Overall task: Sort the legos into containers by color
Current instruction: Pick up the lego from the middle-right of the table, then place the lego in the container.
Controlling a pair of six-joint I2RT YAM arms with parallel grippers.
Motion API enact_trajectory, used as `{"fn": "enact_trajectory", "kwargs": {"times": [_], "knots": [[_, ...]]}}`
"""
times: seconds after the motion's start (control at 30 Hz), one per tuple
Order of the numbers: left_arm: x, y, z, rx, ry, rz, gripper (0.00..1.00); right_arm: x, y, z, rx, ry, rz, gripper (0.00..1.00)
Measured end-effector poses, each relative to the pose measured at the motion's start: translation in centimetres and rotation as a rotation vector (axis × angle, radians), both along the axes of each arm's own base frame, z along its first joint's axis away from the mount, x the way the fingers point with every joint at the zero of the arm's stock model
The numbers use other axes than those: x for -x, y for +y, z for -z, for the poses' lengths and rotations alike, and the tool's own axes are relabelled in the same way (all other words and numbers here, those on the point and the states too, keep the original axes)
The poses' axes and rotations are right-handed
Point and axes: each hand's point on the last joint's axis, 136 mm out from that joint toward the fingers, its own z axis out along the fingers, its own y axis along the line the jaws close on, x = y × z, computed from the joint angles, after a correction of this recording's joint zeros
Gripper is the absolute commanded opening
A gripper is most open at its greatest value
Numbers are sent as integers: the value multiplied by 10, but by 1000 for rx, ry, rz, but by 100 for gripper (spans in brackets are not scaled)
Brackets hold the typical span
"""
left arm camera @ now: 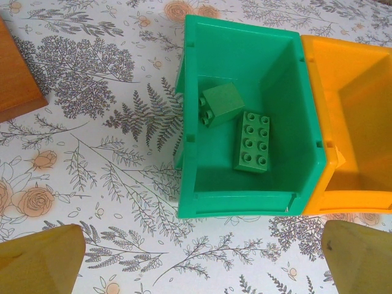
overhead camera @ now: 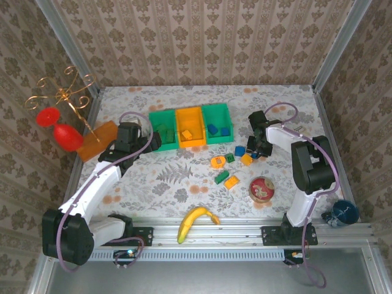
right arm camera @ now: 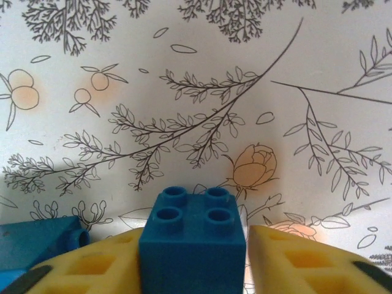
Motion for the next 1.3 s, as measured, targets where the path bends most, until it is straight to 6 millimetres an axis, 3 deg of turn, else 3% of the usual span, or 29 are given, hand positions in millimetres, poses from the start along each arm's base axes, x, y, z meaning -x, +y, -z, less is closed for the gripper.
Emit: {"fn": "enact_trajectory", "kwargs": {"times": [0.3, 0.63, 1.03, 1.13, 1.3], "knots": [[0, 0, 0, 0, 0, 0, 100, -2, 0, -10, 0, -26, -12, 23], [0, 0, -1, 1, -2, -1, 100, -4, 9, -67, -6, -158, -46, 20], [-1, 0, -2, 12, -6, 0, 100, -40, 92, -149, -24, -364, -259, 20], [-1, 0, -2, 13, -6, 0, 100, -55, 110, -153, -16, -377, -299, 20], [0, 0, -5, 15, -16, 0, 100, -81, 128, -139, 16, -351, -341, 23]]}}
